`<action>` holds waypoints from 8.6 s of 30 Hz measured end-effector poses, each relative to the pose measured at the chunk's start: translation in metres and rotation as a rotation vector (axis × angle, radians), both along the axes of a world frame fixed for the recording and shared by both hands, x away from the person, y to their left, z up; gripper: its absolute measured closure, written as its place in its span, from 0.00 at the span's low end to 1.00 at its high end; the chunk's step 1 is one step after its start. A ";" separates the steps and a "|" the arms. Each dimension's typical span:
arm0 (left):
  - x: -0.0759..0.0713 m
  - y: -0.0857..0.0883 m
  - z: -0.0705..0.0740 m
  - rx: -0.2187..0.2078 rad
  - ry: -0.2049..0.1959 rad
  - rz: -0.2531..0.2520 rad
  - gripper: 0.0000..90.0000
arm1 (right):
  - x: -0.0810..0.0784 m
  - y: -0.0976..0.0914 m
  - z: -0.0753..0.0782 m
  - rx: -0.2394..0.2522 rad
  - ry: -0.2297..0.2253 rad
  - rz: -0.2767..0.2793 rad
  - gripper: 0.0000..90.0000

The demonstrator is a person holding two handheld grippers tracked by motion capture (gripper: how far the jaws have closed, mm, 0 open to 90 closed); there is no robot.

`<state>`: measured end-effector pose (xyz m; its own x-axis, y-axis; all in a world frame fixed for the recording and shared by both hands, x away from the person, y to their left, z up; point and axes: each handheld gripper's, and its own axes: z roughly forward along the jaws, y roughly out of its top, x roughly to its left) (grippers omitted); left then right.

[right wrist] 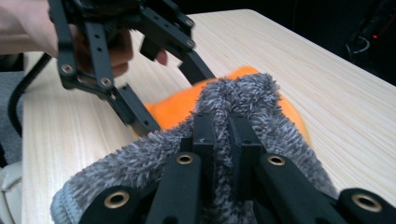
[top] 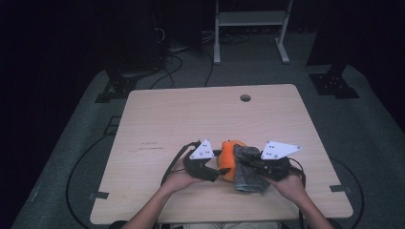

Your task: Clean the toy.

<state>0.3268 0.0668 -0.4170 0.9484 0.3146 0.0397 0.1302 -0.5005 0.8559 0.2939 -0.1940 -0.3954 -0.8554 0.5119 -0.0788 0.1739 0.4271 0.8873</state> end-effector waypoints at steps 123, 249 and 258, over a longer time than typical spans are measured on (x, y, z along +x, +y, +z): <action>0.015 0.013 -0.023 0.011 -0.073 0.074 0.46 | 0.032 -0.020 -0.045 0.145 0.167 -0.121 0.91; 0.005 -0.002 -0.001 0.056 -0.085 0.068 0.40 | 0.017 0.006 -0.024 0.097 0.038 -0.043 0.91; 0.003 -0.007 0.000 0.063 -0.102 0.067 0.39 | 0.010 -0.003 -0.016 0.124 0.034 -0.030 0.91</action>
